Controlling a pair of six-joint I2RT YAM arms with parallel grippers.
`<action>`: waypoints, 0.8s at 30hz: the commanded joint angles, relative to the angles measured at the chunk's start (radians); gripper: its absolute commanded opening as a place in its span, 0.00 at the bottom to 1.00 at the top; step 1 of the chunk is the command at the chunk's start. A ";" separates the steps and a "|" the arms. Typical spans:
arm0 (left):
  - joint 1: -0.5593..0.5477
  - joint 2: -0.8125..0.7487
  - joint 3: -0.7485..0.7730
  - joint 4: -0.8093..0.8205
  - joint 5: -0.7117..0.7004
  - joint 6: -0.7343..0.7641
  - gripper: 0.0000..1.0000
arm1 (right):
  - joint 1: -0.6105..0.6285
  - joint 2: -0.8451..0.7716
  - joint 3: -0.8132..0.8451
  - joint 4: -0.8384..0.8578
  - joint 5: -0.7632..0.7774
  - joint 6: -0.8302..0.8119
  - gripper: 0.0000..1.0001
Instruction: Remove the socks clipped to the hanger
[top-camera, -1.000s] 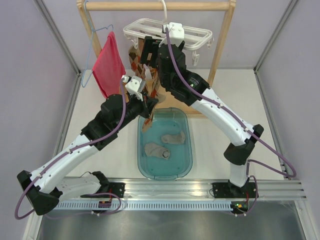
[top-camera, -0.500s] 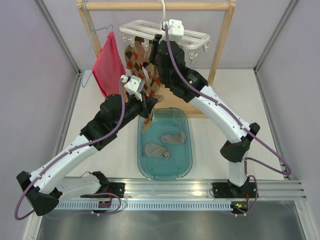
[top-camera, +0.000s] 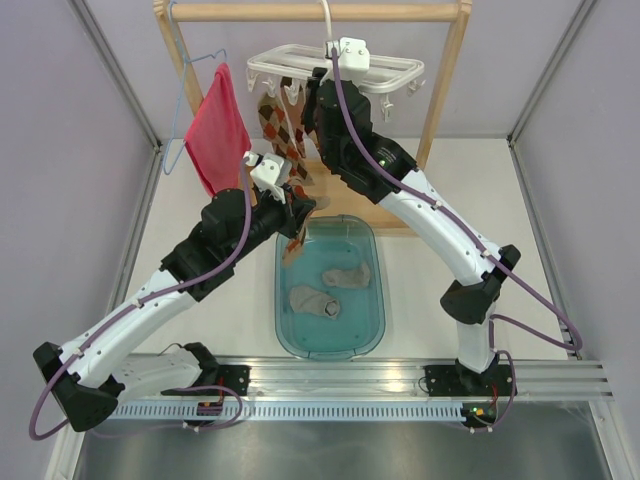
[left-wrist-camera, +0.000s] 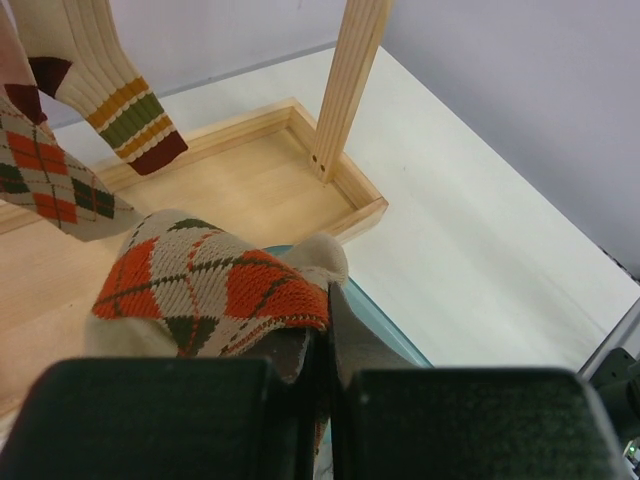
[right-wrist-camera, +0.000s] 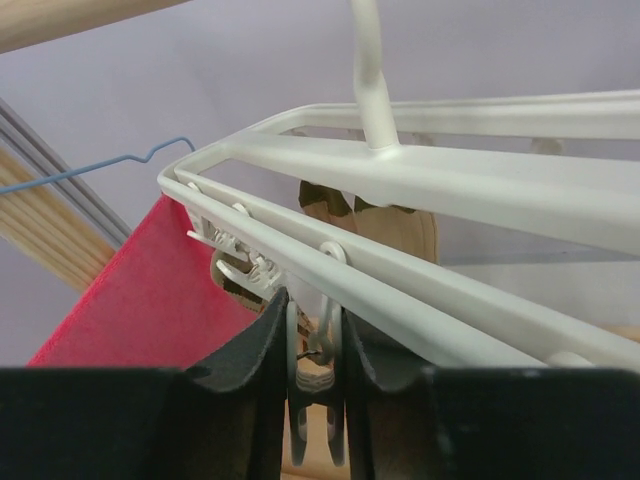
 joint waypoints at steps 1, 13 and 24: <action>0.003 -0.010 -0.007 0.017 0.013 0.030 0.02 | -0.002 -0.018 -0.003 0.018 -0.021 -0.019 0.36; 0.028 -0.001 -0.007 0.011 -0.007 0.031 0.02 | 0.019 -0.162 -0.249 0.079 -0.029 -0.021 0.74; 0.048 -0.028 -0.020 -0.009 -0.062 0.024 0.02 | 0.077 -0.448 -0.748 0.207 0.003 0.015 0.73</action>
